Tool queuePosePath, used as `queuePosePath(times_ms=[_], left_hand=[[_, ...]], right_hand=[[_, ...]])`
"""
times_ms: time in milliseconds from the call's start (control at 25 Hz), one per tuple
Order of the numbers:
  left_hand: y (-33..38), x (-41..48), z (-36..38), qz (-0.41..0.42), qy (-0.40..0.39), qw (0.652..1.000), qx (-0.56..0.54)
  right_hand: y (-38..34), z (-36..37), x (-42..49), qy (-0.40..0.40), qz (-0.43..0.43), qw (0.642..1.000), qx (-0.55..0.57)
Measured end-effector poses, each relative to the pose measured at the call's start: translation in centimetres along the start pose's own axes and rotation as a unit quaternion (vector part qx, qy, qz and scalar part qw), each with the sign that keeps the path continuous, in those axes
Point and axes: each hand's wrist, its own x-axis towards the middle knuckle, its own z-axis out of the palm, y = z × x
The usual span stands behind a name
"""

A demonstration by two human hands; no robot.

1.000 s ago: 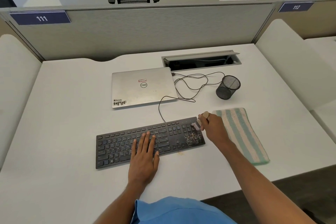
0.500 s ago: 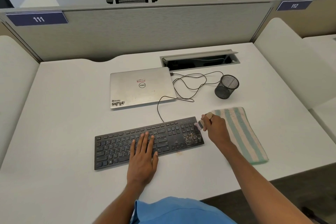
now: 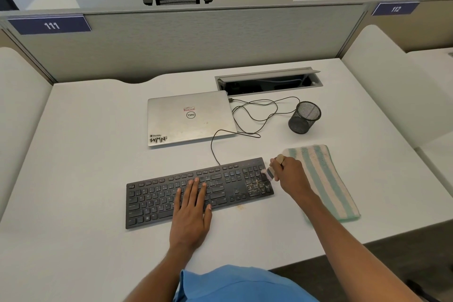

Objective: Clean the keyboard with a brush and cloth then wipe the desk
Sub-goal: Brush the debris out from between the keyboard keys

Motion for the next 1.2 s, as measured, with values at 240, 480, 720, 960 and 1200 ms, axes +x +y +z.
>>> queuePosePath(times_ms=[240,480,720,960,1200], left_hand=[[0.1,0.0,-0.1,0.0,-0.001,1.0,-0.004],[0.1,0.0,-0.2,-0.003,-0.006,1.0,-0.002],[0.0,0.0,-0.1,-0.005,-0.011,1.0,0.003],[0.1,0.0,0.0,-0.005,-0.011,1.0,0.002],[0.0,0.0,-0.1,-0.003,-0.008,1.0,-0.002]], right_hand=[[-1.5,-0.6,0.4,0.024,-0.007,0.999,0.037],[-0.8,0.2,0.3,-0.011,0.006,0.999,-0.048],[-1.1,0.8,0.2,0.025,-0.017,0.999,-0.033],[-1.8,0.8,0.4,0.031,-0.014,0.999,-0.034],[-2.2,1.9,-1.2,0.029,-0.019,0.999,-0.018]])
